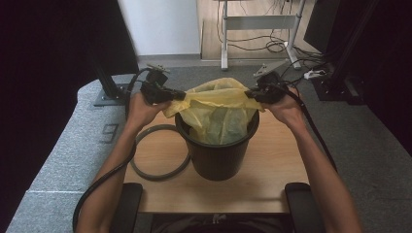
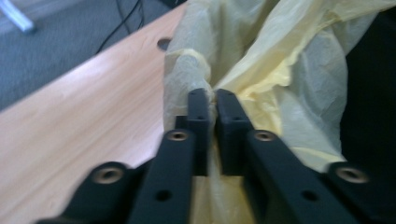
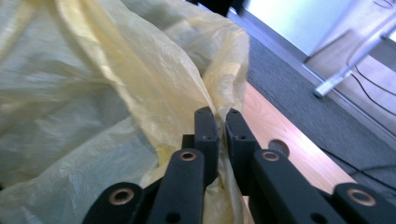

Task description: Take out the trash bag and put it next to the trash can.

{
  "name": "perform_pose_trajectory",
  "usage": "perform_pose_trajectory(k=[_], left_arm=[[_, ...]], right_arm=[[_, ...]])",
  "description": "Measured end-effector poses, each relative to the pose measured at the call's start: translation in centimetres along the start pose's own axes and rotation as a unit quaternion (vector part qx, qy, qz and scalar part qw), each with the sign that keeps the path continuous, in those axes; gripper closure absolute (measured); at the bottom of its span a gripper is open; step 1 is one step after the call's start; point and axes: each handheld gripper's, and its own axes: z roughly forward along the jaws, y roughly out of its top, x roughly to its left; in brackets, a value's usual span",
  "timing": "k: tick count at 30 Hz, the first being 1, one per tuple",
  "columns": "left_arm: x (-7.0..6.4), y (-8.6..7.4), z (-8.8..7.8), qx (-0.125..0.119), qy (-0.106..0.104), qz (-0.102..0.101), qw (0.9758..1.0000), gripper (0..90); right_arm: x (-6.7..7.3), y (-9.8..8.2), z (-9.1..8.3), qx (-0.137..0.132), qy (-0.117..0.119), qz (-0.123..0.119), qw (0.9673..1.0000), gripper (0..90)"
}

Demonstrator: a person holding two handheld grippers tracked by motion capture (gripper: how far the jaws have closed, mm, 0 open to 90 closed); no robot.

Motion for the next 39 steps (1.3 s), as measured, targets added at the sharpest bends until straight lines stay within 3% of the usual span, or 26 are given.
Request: perform_pose_trajectory(k=[3,8,12,18,21,25,27,30,32,36,38,39], left_arm=[[-0.8,0.5,-0.6,-0.004,-0.003,0.018,0.9998,89.4],[-2.2,1.3,-1.5,-0.039,-0.036,0.045,0.9976,89.5],[-3.6,2.2,-1.2,-0.055,-0.065,0.067,0.9941,89.3],[-5.6,3.2,0.4,-0.060,-0.112,0.094,0.9873,88.4],[-6.3,3.3,1.6,-0.045,-0.115,0.108,0.9864,84.8],[-6.7,3.1,3.2,-0.015,-0.094,0.121,0.9881,65.6],[-6.9,3.0,3.7,-0.009,-0.096,0.126,0.9873,58.2],[-7.3,3.0,4.3,0.000,-0.096,0.140,0.9855,55.6],[-7.7,3.1,4.6,0.007,-0.099,0.151,0.9836,57.6],[-8.2,2.9,4.7,0.020,-0.104,0.181,0.9777,73.3],[-8.1,2.7,4.6,0.023,-0.098,0.186,0.9774,84.2],[-8.0,2.6,4.5,0.019,-0.099,0.182,0.9782,88.0]], right_arm=[[0.3,0.4,-0.6,0.000,0.019,-0.008,0.9998,86.7],[0.8,0.8,-1.2,-0.024,0.071,0.002,0.9972,86.7],[1.5,1.4,-1.0,-0.036,0.099,-0.002,0.9944,86.6],[2.7,2.2,-0.2,-0.054,0.136,-0.009,0.9891,86.6],[3.3,2.6,-0.1,-0.065,0.158,-0.012,0.9852,86.6],[3.7,2.9,0.0,-0.070,0.172,-0.018,0.9825,86.6],[3.8,3.0,0.2,-0.071,0.181,-0.019,0.9808,86.6],[4.2,3.2,0.7,-0.068,0.193,-0.021,0.9786,86.6],[4.4,3.3,0.9,-0.069,0.201,-0.022,0.9768,86.7],[4.5,3.2,1.4,-0.063,0.217,-0.023,0.9738,86.6],[4.3,3.1,1.4,-0.066,0.224,-0.019,0.9721,83.0],[4.0,3.1,1.2,-0.075,0.229,-0.013,0.9705,75.4]])
